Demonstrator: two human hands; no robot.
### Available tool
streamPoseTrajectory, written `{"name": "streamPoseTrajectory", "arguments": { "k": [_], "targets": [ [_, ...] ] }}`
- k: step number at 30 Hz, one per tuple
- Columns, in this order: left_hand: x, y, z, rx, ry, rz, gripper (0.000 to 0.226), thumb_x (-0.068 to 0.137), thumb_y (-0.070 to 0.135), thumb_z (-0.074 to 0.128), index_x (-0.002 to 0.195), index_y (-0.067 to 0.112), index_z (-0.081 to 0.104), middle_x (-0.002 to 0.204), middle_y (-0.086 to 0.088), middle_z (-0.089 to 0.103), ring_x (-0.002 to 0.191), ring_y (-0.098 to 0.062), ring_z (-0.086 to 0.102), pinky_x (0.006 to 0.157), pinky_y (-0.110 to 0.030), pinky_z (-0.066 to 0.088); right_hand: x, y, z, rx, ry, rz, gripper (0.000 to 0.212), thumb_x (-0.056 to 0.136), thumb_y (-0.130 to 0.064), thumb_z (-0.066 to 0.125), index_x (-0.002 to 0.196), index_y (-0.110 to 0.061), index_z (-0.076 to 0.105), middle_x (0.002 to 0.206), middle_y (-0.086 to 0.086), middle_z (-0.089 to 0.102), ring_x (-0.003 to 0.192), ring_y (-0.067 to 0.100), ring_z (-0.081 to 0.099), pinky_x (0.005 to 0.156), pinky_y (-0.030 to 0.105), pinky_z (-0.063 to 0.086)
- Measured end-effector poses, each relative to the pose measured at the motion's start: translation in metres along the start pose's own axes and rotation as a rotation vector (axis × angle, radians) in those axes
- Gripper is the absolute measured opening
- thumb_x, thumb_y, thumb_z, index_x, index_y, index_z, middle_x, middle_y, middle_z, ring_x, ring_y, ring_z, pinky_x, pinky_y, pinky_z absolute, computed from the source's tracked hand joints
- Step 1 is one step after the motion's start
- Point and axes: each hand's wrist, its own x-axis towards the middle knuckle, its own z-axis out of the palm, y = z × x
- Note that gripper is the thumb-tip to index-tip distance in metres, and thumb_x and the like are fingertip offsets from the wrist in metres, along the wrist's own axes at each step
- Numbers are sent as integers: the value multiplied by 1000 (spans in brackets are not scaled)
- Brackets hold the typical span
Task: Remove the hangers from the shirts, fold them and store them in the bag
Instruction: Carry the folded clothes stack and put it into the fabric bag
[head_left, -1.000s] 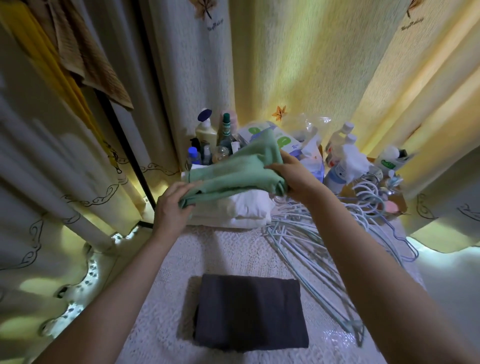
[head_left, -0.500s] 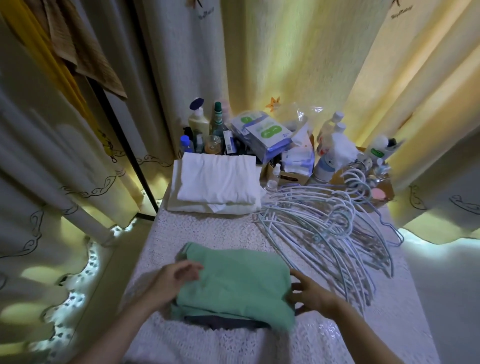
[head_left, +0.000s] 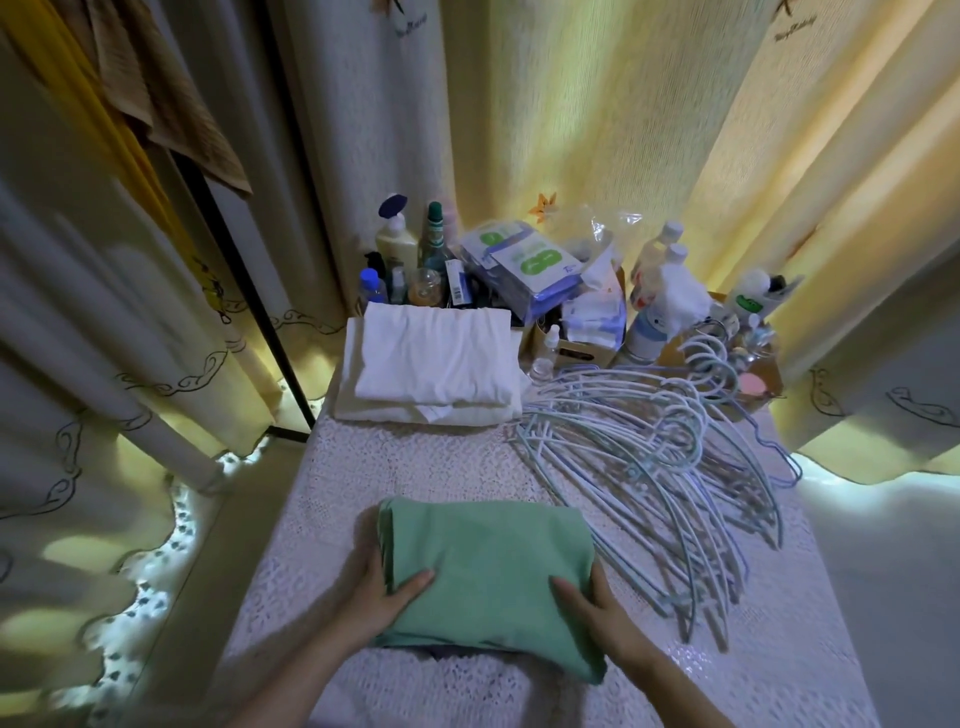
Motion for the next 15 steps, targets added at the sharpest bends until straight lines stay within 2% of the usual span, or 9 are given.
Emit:
{"name": "streamPoseTrajectory", "arguments": {
  "k": [2,4,6,8,11,12,15],
  "targets": [
    [-4,3,2,-4,-5,18,94,84,31,69,149,22,2,136,6,34,115,-4,33,77,2,30,-1,3,9,-12,39,-2,77,80,-38,72,140,-36,25,130,-9,53,114,14,56,103,33,44],
    [-5,4,1,-28,-2,30,97,81,30,72,149,23,4,130,9,34,114,-4,35,69,5,32,1,3,12,-11,59,-2,86,73,-41,77,141,-37,25,128,-8,54,115,17,56,104,38,43],
    [-5,6,1,-72,-6,33,98,78,29,75,148,24,7,126,11,36,113,-5,38,73,3,33,5,4,12,21,48,-9,89,70,-40,79,142,-34,27,129,-7,55,114,18,57,103,40,45],
    [-7,7,1,-129,-13,34,96,76,30,77,146,28,11,125,12,40,113,-6,43,82,-7,36,7,4,9,50,47,-12,87,71,-37,80,142,-31,30,128,-6,57,112,18,59,100,40,48],
    [-21,3,5,-238,49,25,91,69,36,80,138,35,21,123,17,48,112,-6,50,81,-9,40,8,1,5,84,6,-28,77,72,-32,80,136,-33,37,119,-11,60,104,8,62,82,24,55],
    [-28,1,6,-271,88,23,88,66,38,81,135,37,25,120,19,50,111,-4,52,79,-7,41,7,0,4,79,-12,-40,76,72,-31,80,135,-33,37,119,-10,61,105,9,62,82,25,55],
    [-59,-8,14,-363,221,23,83,65,33,83,128,38,30,115,24,51,107,-1,53,77,-4,40,8,-2,2,13,-83,-87,72,72,-26,81,133,-27,43,122,-3,63,107,16,63,92,37,53]
  ]
}}
